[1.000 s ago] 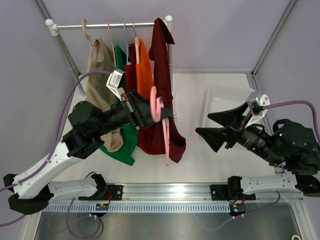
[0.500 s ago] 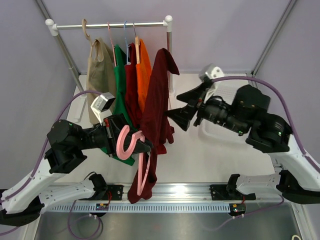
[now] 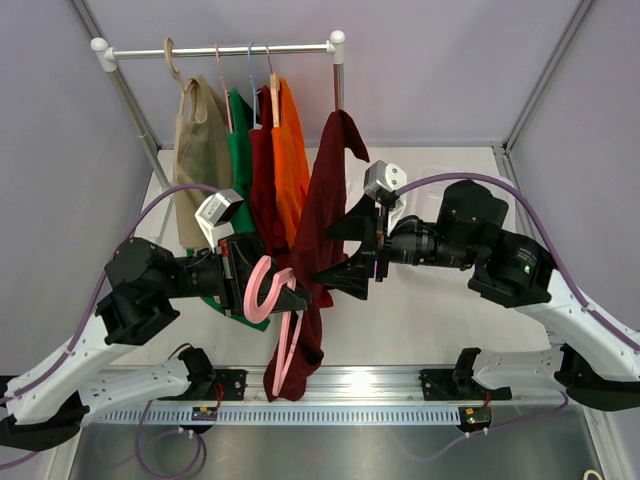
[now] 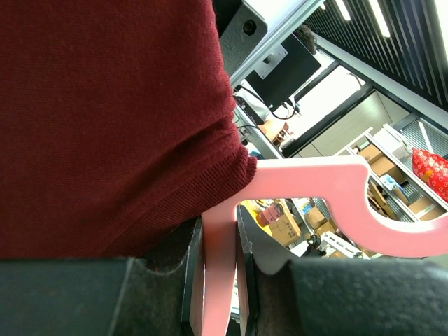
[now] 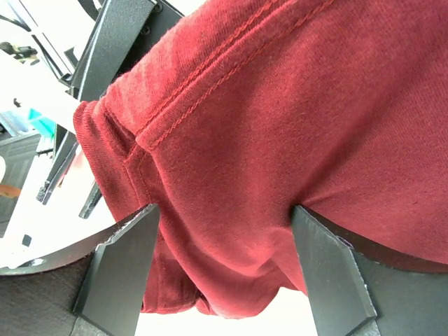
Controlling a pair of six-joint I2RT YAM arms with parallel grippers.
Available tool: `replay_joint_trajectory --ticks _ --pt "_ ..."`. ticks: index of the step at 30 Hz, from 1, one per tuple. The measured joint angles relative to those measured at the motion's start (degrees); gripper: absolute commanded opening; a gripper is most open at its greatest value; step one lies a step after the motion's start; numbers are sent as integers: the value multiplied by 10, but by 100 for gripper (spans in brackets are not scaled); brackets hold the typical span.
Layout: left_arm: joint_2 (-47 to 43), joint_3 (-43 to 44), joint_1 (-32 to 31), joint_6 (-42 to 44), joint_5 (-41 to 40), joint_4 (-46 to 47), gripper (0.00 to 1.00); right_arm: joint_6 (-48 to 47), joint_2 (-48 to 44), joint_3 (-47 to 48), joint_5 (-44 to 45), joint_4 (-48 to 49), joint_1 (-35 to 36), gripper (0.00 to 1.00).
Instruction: Remove the t-shirt from the hanger
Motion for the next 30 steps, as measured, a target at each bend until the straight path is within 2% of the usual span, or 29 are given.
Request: replay_joint_trajectory --ticks 3,7,8,10,11,13,14,20,25,30 --pt "0 -2 0 0 0 2 0 9 -7 -23 -4 30 0 86" --pt "4 -5 0 0 2 9 0 31 -9 -42 1 60 -1 70" --pt "6 -5 -1 0 3 11 0 37 -8 -45 3 67 -2 54" --pt "7 -5 -2 -1 4 14 0 53 -5 -50 9 87 -4 33" --pt "7 -7 -1 -2 3 14 0 61 -4 -53 11 99 -4 18" --pt "7 -12 -1 -2 2 14 0 76 -4 -60 19 122 -3 8" --pt "7 -14 -1 -2 2 14 0 82 -7 -65 24 132 -3 0" --pt "6 -19 -1 -2 -3 10 0 103 -38 -95 89 155 -3 0" --pt "-6 -30 -1 4 -11 2 0 88 -67 -84 214 146 -3 0" --pt "-22 -38 -1 9 -15 -23 0 44 -63 -26 320 126 -3 0"
